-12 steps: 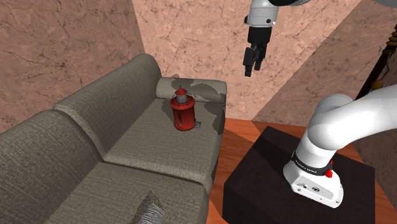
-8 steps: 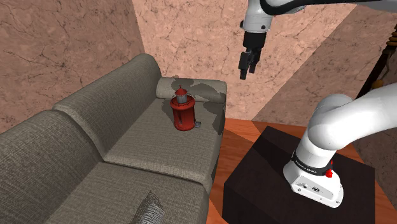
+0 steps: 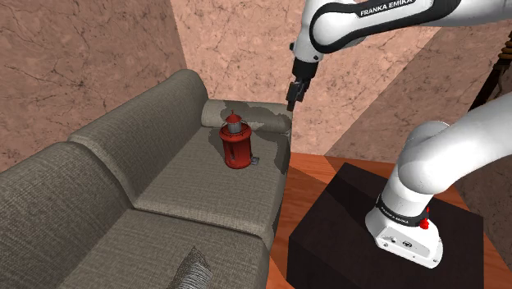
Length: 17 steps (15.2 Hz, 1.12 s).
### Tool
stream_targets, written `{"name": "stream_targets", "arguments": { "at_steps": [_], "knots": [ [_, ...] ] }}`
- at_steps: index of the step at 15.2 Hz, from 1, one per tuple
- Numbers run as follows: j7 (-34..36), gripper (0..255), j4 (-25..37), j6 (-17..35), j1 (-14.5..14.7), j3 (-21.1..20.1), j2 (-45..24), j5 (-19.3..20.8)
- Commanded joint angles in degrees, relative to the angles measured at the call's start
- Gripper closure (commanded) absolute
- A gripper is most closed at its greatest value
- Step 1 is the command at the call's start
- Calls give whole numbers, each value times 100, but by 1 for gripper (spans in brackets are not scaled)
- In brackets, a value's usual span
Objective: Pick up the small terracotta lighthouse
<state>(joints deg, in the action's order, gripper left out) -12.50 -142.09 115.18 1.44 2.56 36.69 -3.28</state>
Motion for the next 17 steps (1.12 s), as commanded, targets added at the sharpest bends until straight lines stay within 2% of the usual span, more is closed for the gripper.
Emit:
{"name": "stream_targets", "arguments": {
  "at_steps": [1, 10, 17],
  "knots": [
    [-186, 0, -11, 603, 57, 41, -350, -9],
    [-1072, 0, 432, 2775, 396, 234, -2027, -275],
    [-2052, 0, 1293, 4006, 702, 354, -3418, -914]
  ]
}}
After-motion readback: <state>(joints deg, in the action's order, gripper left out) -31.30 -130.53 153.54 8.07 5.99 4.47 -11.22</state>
